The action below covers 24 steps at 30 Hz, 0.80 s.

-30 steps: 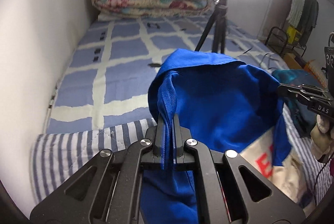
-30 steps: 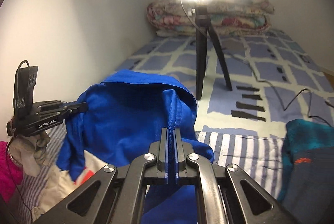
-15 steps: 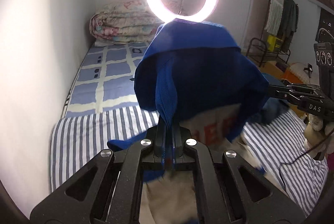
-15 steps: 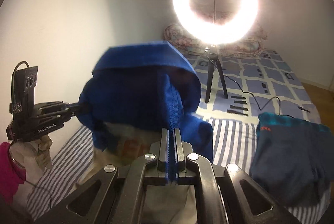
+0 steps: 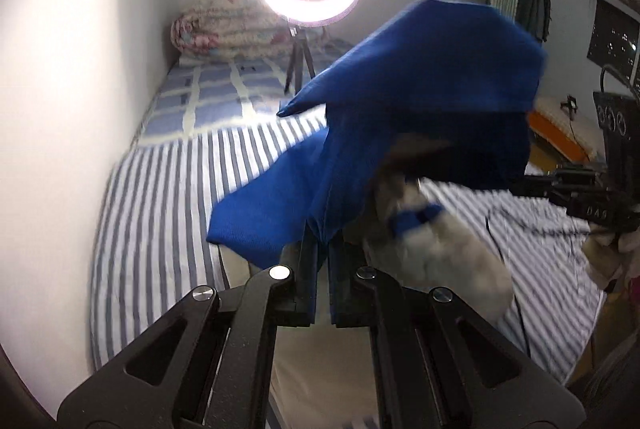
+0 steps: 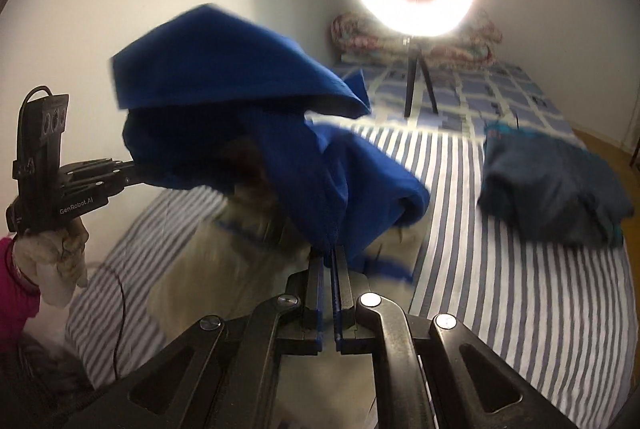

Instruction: Fold large clothes

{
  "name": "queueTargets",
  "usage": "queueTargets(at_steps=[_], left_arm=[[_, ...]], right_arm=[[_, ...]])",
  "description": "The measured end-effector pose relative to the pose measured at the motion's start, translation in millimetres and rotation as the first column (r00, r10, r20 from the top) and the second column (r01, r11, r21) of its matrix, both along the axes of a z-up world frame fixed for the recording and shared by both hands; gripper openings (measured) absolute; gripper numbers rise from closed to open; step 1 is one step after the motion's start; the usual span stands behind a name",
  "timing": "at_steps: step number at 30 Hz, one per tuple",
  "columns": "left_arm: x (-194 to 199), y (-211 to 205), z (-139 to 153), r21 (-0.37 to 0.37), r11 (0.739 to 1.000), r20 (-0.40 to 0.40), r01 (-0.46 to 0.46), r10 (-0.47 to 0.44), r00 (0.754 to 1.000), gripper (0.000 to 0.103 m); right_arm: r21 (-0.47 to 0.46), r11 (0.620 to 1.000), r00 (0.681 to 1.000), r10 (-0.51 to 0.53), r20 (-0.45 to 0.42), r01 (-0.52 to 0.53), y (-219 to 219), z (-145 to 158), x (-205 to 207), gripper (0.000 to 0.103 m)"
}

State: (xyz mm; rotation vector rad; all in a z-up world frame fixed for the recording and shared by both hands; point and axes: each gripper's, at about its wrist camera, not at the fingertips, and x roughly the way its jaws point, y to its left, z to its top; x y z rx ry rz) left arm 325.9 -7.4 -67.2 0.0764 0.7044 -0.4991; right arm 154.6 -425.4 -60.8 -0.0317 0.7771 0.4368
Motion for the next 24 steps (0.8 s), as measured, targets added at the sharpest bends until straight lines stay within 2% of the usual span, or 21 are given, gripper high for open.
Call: queueTargets(at_steps=[3, 8, 11, 12, 14, 16, 18, 20, 24], left_arm=[[-24.7, 3.4, -24.4, 0.037, 0.999, -0.032, 0.013, -0.012, 0.999, 0.002], [-54.9, 10.7, -68.5, 0.097, 0.995, -0.129, 0.021, -0.008, 0.992, 0.002], [-73.3, 20.8, -78.7, 0.092, 0.996, -0.176, 0.022, -0.006, 0.984, 0.002], [-80.9, 26.6, -75.8, 0.077, 0.997, -0.183, 0.007, 0.008, 0.983, 0.002], [-90.5, 37.1, -62.5, 0.022, 1.0, -0.192, -0.02, 0.024, 0.981, 0.002], [-108.5, 47.1, -35.7, -0.044, 0.998, -0.17, -0.045, 0.037, 0.985, 0.002], [-121.8, 49.9, -9.5, -0.085, 0.996, -0.143, -0.041, 0.028, 0.989, 0.002], [-140.0, 55.5, 23.4, -0.134, 0.991, -0.118, -0.027, 0.011, 0.993, 0.002], [-172.8, 60.6, 82.5, -0.202, 0.979, -0.079, 0.003, -0.019, 0.997, 0.012]], right_arm=[[0.012, 1.0, 1.0, 0.006, -0.031, -0.005, -1.4, -16.6, -28.9, 0.0], [-0.046, 0.998, 0.995, 0.038, -0.093, -0.042, 1.6, -45.7, -58.3, 0.0], [-0.061, 0.997, 0.995, 0.04, -0.091, -0.045, -4.4, -39.4, -80.9, 0.001], [-0.054, 0.998, 0.996, 0.036, -0.083, -0.041, -8.4, -32.8, -88.3, 0.008], [-0.041, 0.999, 0.999, 0.023, -0.049, -0.025, -16.4, -15.7, -103.7, 0.018], [0.005, 1.0, 1.0, 0.013, -0.013, -0.013, -27.6, 10.8, -123.6, 0.02], [0.041, 0.999, 1.0, 0.005, 0.023, -0.005, -36.0, 35.0, -145.7, 0.026], [0.069, 0.997, 0.998, 0.014, 0.068, -0.018, -41.5, 63.5, -171.4, 0.027], [0.061, 0.998, 0.985, 0.02, 0.169, -0.031, -47.8, 116.8, -216.8, 0.036]])
